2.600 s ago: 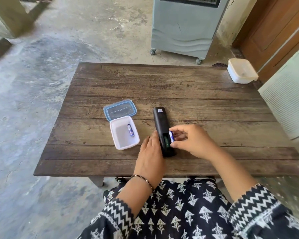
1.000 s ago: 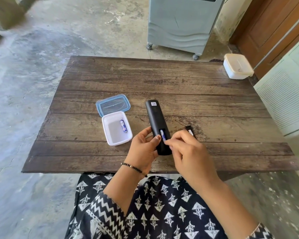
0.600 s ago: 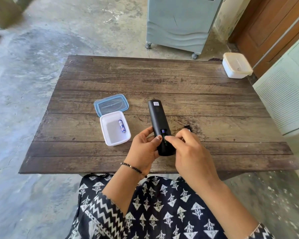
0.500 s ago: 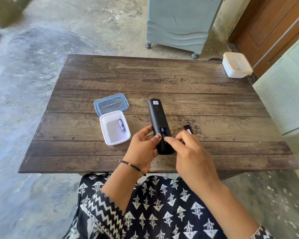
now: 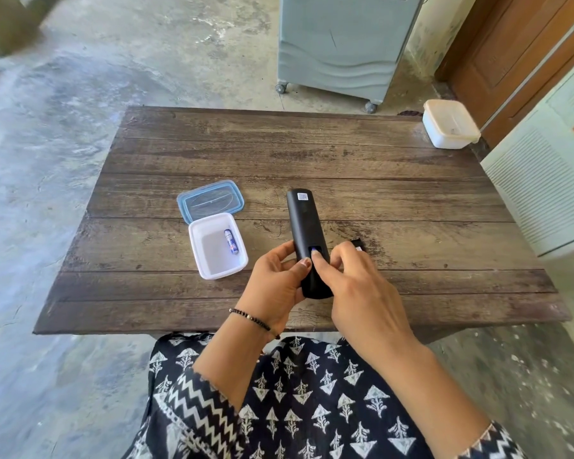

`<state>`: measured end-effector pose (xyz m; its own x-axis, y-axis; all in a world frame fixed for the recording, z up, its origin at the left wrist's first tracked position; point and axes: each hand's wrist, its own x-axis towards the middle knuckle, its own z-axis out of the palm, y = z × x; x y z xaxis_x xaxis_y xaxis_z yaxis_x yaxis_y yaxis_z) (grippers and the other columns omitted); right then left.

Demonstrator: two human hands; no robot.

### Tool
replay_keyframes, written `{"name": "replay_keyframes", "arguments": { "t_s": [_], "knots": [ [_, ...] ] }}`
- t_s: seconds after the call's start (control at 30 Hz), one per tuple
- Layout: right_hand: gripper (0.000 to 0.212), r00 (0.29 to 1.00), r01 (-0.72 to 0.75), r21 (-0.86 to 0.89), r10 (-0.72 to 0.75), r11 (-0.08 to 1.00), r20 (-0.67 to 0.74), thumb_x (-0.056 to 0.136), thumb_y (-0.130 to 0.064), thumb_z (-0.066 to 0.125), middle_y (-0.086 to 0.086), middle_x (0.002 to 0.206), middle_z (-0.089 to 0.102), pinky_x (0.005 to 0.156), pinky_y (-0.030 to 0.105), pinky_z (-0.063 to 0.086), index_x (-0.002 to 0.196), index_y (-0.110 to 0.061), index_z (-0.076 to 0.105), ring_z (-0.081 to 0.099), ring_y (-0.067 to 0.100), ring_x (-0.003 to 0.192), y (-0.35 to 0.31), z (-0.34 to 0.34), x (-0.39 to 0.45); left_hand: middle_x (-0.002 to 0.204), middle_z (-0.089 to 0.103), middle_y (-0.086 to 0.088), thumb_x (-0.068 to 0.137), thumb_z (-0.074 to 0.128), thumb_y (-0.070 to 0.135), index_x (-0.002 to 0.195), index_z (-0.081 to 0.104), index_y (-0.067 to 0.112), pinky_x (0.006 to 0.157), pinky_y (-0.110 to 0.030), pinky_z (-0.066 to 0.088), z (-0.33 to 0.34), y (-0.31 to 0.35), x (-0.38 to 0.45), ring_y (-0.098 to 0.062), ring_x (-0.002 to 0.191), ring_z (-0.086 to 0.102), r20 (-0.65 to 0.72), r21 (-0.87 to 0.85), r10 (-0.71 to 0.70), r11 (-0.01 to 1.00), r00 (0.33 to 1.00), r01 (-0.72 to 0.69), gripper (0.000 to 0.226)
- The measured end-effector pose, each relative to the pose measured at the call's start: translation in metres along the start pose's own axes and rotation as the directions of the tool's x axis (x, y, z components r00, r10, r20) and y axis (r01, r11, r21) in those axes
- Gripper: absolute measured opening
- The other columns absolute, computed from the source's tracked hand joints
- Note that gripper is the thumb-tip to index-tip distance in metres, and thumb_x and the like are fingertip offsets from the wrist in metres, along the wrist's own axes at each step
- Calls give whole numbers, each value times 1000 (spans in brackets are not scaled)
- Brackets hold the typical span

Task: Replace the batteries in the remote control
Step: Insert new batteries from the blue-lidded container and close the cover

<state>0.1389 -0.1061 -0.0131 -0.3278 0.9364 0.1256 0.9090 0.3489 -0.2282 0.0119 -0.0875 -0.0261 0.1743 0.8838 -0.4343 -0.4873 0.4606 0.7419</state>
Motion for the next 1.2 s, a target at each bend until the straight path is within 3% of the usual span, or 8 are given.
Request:
{"name": "replay_keyframes", "arguments": {
  "t_s": [0.2, 0.37, 0.5, 0.6, 0.73, 0.9, 1.03, 1.2],
  "knots": [
    [46, 985, 33, 447, 47, 894, -165, 84, 12, 49, -4, 95, 54, 61, 5, 39, 116, -16, 64, 46, -4, 70, -1, -1, 8, 81, 71, -10, 88, 45, -10, 99, 58, 6, 57, -31, 59, -11, 21, -11, -17, 68, 71, -51, -47, 55, 997, 997, -58, 23],
    [27, 969, -9, 569, 147, 822, -197, 88, 0, 52, -7, 89, 58, 60, 9, 40, 105, -15, 67, 52, -5, 69, -26, 3, 34, 73, 72, -9, 87, 43, -11, 98, 55, 3, 57, -32, 59, -50, 49, -30, -18, 65, 71, -168, -95, 133, 984, 977, -150, 21],
    [22, 998, -30, 441, 1, 897, 65, 87, -11, 57, -5, 90, 55, 69, 21, 44, 104, -18, 68, 52, 10, 78, -43, 14, 79, 71, 74, -8, 88, 41, -11, 102, 54, 3, 55, -28, 58, -92, 64, -45, -17, 66, 72, -283, -97, 202, 967, 938, -237, 23],
    [27, 962, 65, 237, -124, 969, 244, 86, -19, 56, 0, 94, 47, 75, 27, 34, 112, -23, 65, 46, 18, 99, -57, 18, 111, 72, 74, -6, 88, 42, -10, 102, 56, 3, 54, -26, 57, -110, 67, -51, -16, 67, 72, -336, -78, 213, 964, 917, -253, 24],
    [38, 916, 119, 76, -139, 990, 378, 85, -21, 60, 8, 114, 49, 79, 29, 31, 122, -21, 58, 41, 25, 113, -74, 27, 134, 70, 74, -5, 88, 42, -11, 98, 57, 5, 53, -26, 57, -114, 66, -52, -16, 65, 72, -346, -76, 201, 968, 917, -241, 24],
    [39, 908, 241, -156, -165, 958, 386, 82, -10, 60, 13, 114, 52, 79, 33, 39, 121, -8, 55, 46, 28, 108, -82, 35, 141, 71, 73, -7, 88, 41, -12, 96, 58, 6, 53, -28, 57, -114, 65, -50, -17, 65, 72, -337, -98, 188, 968, 922, -233, 25],
    [40, 918, 252, -202, -169, 946, 358, 80, -11, 63, 11, 114, 53, 72, 32, 33, 119, -8, 54, 47, 27, 108, -83, 37, 138, 72, 73, -8, 88, 41, -12, 102, 56, 5, 52, -27, 56, -114, 65, -49, -18, 66, 72, -324, -113, 183, 967, 928, -230, 27],
    [38, 926, 301, -214, -231, 929, 298, 80, -20, 66, 8, 111, 54, 79, 36, 40, 117, -13, 56, 48, 25, 106, -82, 42, 138, 71, 74, -5, 88, 41, -12, 104, 56, 5, 52, -27, 56, -112, 65, -49, -17, 65, 72, -318, -103, 191, 967, 929, -234, 27]
  ]
}}
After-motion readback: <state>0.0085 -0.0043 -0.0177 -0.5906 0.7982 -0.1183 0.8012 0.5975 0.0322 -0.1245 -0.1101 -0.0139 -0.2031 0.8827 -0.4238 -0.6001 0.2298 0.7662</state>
